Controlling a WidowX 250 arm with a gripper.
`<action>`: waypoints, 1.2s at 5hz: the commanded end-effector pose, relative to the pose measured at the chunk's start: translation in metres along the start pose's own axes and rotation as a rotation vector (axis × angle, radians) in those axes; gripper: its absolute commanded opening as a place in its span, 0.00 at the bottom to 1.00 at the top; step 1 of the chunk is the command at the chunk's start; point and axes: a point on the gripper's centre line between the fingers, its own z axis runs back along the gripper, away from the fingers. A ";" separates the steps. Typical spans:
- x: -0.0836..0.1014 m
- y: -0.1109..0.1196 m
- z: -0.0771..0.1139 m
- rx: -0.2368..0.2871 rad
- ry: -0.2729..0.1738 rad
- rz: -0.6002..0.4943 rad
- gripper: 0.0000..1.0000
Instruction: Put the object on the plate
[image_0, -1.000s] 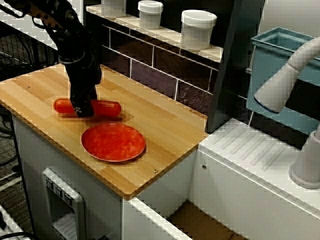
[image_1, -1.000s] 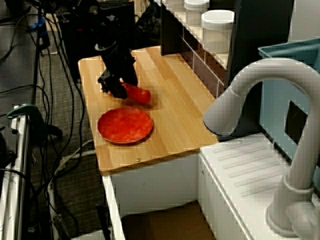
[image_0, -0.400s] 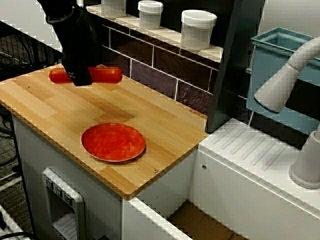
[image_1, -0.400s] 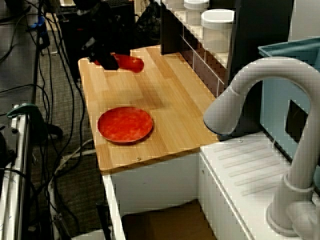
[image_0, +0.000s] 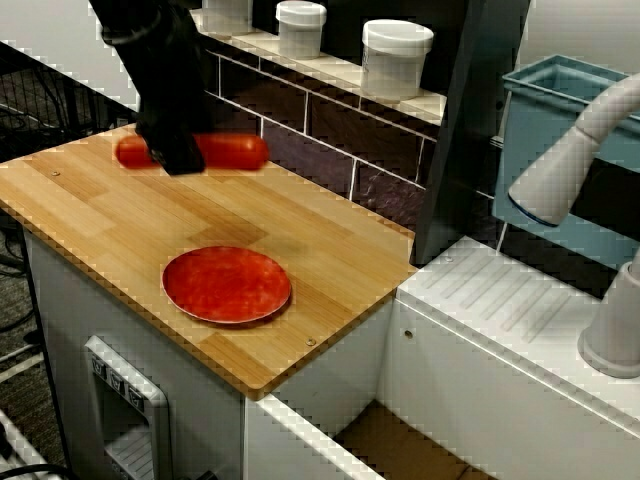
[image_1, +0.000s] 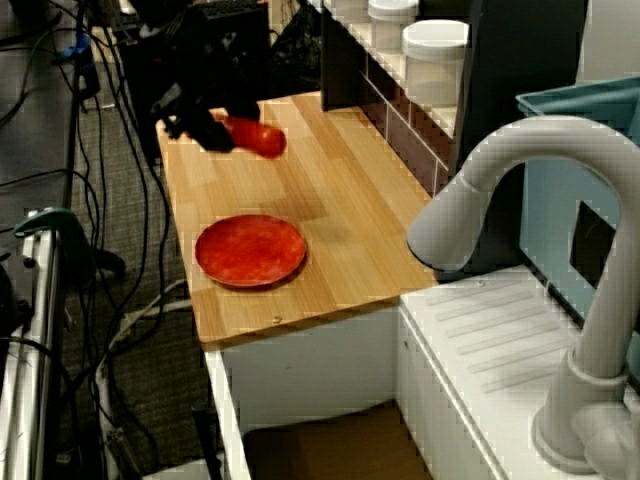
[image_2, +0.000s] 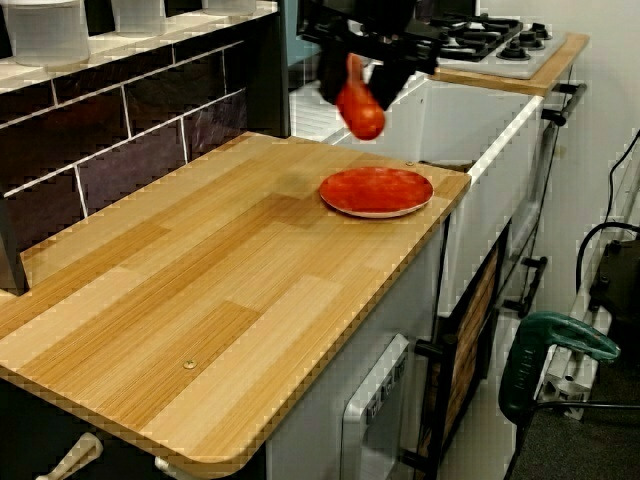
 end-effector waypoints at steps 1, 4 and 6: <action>0.012 -0.036 -0.024 0.031 0.024 -0.063 0.00; -0.017 -0.041 -0.039 0.018 0.056 -0.038 0.00; -0.017 -0.046 -0.060 0.025 0.083 -0.024 0.00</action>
